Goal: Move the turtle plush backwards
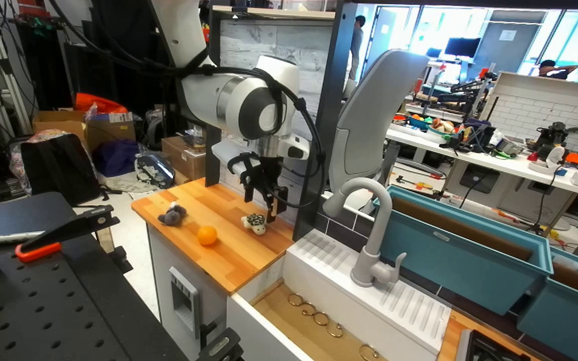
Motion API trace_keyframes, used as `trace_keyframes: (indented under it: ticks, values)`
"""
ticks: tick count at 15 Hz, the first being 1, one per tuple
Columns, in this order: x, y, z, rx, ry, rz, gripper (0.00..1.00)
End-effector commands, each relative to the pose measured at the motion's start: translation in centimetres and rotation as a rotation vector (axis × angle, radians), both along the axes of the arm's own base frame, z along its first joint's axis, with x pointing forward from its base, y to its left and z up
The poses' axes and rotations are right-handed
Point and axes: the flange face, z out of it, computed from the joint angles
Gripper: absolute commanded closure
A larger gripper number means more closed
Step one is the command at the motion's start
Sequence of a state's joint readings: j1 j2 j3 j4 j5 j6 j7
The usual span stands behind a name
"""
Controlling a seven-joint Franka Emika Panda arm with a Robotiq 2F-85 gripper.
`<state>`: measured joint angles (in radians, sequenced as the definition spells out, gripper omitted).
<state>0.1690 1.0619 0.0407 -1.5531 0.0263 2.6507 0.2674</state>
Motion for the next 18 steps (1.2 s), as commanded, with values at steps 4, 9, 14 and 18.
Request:
trace_keyframes:
  ticks: [4,9,14,18]
  values:
    - [-2.1,-1.2,3.7,0.027,-0.005,-0.048,0.0]
    - [-7.3,-3.4,4.2,0.025,0.083,-0.078,0.0]
    - [-11.2,-5.1,6.1,0.004,0.076,-0.069,0.0]
    - [-11.2,-5.1,5.7,-0.011,0.072,-0.076,0.0]
